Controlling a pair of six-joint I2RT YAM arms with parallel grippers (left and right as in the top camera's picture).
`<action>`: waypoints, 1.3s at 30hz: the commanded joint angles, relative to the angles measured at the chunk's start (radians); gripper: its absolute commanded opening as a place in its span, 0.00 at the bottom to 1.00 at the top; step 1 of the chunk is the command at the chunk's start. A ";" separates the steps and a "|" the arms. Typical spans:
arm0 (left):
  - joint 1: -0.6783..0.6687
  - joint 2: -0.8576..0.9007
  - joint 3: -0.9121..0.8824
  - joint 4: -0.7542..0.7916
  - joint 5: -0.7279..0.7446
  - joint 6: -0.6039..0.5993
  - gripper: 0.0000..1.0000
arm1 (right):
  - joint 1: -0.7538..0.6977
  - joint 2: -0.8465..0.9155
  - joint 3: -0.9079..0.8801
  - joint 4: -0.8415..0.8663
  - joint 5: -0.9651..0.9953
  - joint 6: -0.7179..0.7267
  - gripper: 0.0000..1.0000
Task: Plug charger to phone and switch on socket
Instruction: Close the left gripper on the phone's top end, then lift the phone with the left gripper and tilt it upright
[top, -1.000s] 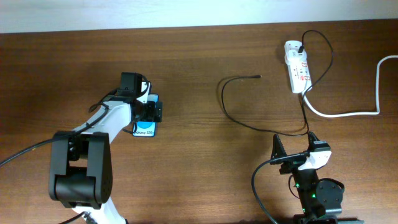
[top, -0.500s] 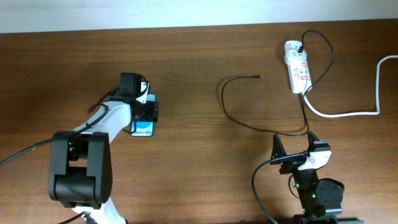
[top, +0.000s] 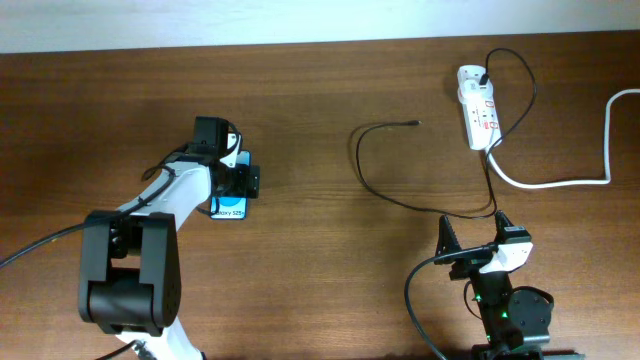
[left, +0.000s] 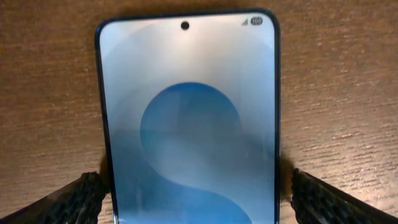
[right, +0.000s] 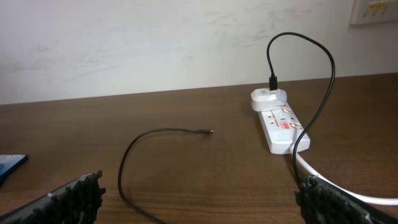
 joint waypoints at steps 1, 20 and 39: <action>0.006 0.080 -0.067 -0.056 0.030 -0.014 1.00 | -0.005 -0.009 -0.005 -0.004 -0.016 0.001 0.98; 0.006 0.079 -0.010 -0.117 0.045 -0.014 0.66 | -0.005 -0.009 -0.005 -0.004 -0.016 0.001 0.99; 0.001 0.079 0.493 -0.631 0.158 -0.015 0.56 | -0.005 -0.009 -0.005 -0.004 -0.016 0.001 0.98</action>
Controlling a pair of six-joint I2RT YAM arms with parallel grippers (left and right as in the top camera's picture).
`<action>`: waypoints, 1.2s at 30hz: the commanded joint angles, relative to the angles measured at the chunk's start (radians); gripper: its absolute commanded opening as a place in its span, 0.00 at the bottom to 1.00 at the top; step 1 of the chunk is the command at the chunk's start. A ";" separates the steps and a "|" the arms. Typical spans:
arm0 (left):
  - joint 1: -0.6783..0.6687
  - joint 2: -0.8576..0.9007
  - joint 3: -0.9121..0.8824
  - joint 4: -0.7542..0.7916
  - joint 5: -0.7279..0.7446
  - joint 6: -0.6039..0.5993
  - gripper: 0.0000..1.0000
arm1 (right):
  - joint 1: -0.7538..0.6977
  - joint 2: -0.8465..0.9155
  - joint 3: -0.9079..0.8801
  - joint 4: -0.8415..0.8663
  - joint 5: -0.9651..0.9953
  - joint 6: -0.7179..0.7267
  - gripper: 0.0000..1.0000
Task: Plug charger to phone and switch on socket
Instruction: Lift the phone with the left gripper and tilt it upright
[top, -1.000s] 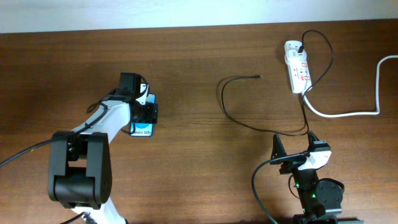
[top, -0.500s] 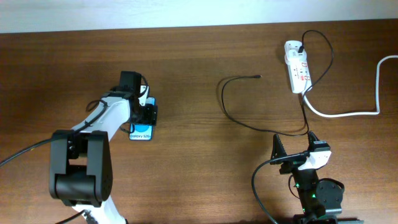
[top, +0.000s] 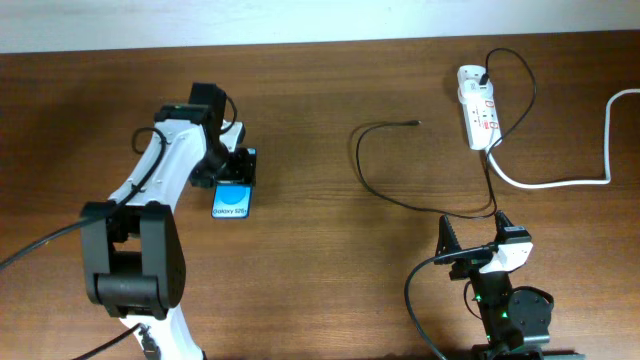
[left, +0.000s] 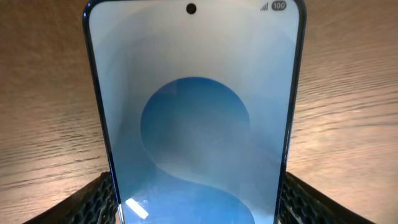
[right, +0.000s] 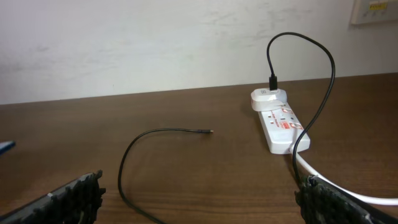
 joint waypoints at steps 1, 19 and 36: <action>-0.006 0.002 0.101 -0.071 0.029 -0.010 0.56 | -0.005 -0.009 -0.005 -0.004 -0.016 0.002 0.98; -0.119 -0.036 0.409 -0.390 0.029 -0.010 0.50 | -0.005 -0.009 -0.005 -0.004 -0.016 0.002 0.98; -0.119 -0.311 0.411 -0.454 0.105 -0.011 0.47 | -0.005 -0.009 -0.005 -0.004 -0.016 0.002 0.98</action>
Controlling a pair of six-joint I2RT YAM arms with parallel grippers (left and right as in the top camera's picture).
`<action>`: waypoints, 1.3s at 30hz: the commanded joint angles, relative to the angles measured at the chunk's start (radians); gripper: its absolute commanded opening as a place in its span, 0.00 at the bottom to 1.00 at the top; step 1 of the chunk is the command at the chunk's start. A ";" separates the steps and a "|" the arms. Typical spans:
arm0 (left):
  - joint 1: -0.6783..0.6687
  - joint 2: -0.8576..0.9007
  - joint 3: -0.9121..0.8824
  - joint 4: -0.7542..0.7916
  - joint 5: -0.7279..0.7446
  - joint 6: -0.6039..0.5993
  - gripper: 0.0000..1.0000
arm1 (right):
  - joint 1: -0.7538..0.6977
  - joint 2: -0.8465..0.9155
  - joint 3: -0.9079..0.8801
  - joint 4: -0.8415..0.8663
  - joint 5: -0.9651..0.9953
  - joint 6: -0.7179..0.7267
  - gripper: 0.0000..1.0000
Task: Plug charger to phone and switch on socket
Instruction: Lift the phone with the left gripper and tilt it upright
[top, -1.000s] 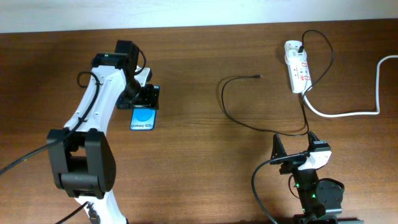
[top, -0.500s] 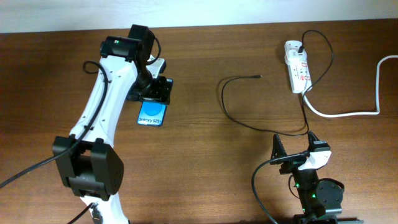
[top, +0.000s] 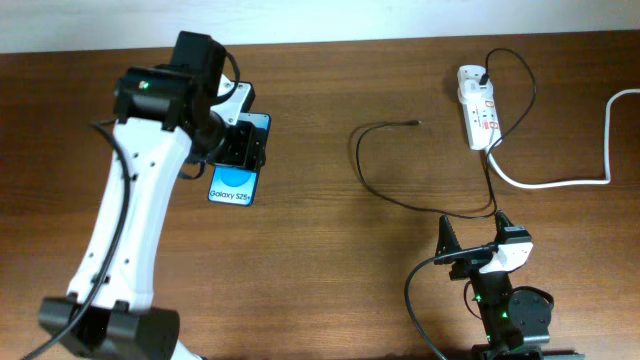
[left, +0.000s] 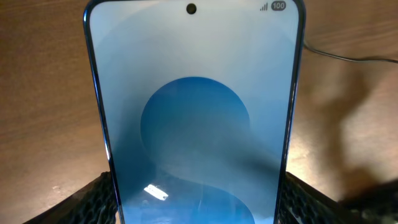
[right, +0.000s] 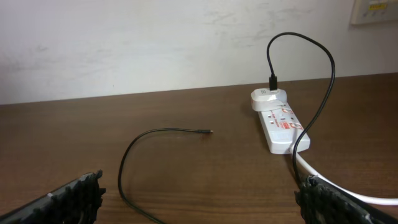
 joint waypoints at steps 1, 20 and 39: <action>-0.002 -0.080 0.029 -0.012 0.080 -0.011 0.46 | -0.005 -0.009 -0.005 -0.004 -0.016 0.002 0.98; -0.003 -0.138 0.028 0.026 0.172 -0.246 0.43 | -0.005 -0.009 -0.005 -0.004 -0.016 0.002 0.98; -0.003 -0.103 0.018 0.072 0.138 -0.822 0.41 | -0.005 -0.009 -0.005 -0.004 -0.016 0.002 0.98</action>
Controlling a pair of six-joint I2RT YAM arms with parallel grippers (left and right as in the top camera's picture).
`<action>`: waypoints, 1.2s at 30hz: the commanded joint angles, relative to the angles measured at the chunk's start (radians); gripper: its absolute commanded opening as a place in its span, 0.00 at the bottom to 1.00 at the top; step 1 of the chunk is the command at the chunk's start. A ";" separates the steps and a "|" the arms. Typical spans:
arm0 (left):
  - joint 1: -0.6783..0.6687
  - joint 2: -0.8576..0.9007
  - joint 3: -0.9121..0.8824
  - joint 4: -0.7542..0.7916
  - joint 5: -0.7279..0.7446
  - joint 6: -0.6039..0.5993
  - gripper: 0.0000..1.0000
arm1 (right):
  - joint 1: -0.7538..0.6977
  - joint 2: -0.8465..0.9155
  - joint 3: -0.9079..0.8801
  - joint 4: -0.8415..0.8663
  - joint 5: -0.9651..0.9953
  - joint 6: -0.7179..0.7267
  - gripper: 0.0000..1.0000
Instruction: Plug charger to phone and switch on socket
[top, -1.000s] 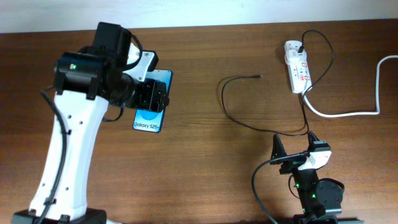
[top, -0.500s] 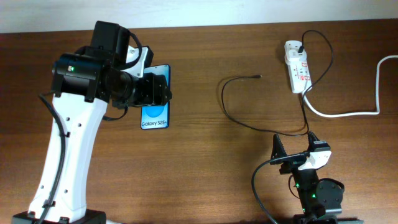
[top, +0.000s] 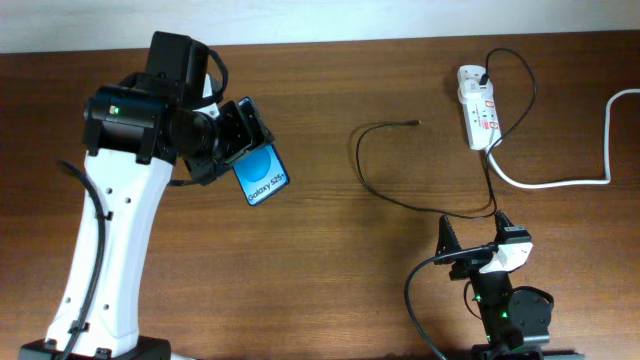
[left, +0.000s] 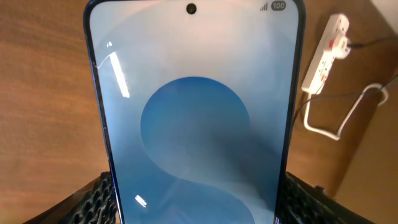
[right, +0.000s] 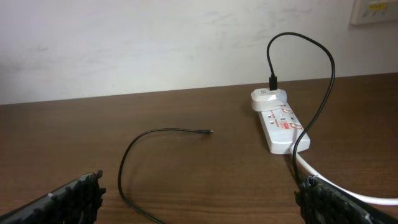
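Note:
My left gripper (top: 238, 140) is shut on the blue-screened phone (top: 262, 178), held high above the table and tilted; in the left wrist view the phone (left: 194, 118) fills the frame between both pads. The black charger cable (top: 372, 185) lies looped mid-table, its free plug tip (top: 415, 123) pointing right. The same cable (right: 130, 158) and tip (right: 208, 131) show in the right wrist view. The white power strip (top: 477, 106) lies at the far right with the charger plugged in. My right gripper (right: 199, 205) stands open near the front edge, nothing between its fingers.
A thick white mains lead (top: 570, 175) runs from the power strip off the right edge. The white wall borders the table's far edge. Bare wood lies between the phone and the cable loop.
The left arm has risen further and turned, so the phone now hangs tilted with its lower end toward the right. The right arm has not moved.
At first my left gripper straddled the phone lying flat on the table at left. Then it was shut on the phone. After that the phone was lifted off the wood, and now it is higher and angled toward the cable.

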 joint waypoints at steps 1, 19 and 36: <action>-0.003 0.016 0.018 0.025 -0.003 -0.144 0.41 | -0.005 -0.009 -0.005 -0.004 -0.016 0.002 0.98; -0.003 0.090 0.018 0.061 -0.003 -0.182 0.42 | -0.005 -0.009 -0.005 -0.004 -0.016 0.002 0.98; -0.003 0.090 0.018 0.061 -0.003 -0.182 0.42 | -0.005 -0.009 -0.005 -0.004 -0.016 0.002 0.98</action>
